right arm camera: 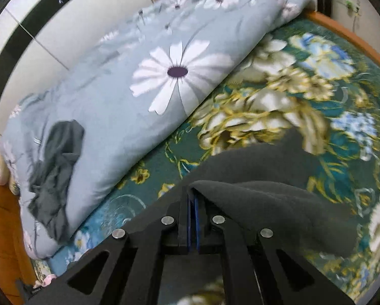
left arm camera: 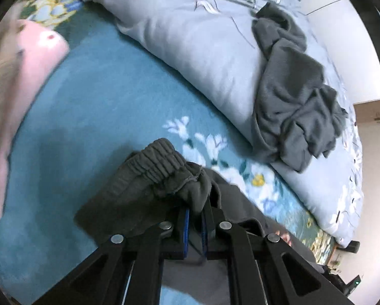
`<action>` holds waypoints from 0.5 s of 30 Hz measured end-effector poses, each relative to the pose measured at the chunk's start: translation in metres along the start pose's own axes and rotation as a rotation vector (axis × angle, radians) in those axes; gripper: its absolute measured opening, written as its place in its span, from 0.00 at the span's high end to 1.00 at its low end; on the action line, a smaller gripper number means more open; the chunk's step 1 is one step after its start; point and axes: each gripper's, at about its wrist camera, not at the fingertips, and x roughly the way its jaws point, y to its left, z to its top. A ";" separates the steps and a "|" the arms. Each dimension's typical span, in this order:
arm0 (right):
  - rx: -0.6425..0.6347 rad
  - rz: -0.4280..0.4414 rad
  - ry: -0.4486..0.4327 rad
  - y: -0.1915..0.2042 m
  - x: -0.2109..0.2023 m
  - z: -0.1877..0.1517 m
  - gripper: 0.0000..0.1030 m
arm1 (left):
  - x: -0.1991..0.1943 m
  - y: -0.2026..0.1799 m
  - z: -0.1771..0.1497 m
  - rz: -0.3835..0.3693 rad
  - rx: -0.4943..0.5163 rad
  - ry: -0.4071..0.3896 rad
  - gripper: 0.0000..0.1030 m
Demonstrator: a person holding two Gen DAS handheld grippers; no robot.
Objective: Fold clothes
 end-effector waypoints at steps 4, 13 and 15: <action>-0.031 0.011 0.039 -0.002 0.034 0.008 0.97 | 0.010 -0.010 0.004 -0.002 0.079 -0.002 0.87; 0.054 0.226 -0.170 -0.082 -0.032 -0.033 0.54 | -0.056 0.024 -0.055 0.011 0.217 -0.171 0.44; 0.132 0.194 -0.212 -0.117 -0.042 -0.048 0.48 | -0.063 0.053 -0.067 0.044 0.160 -0.183 0.43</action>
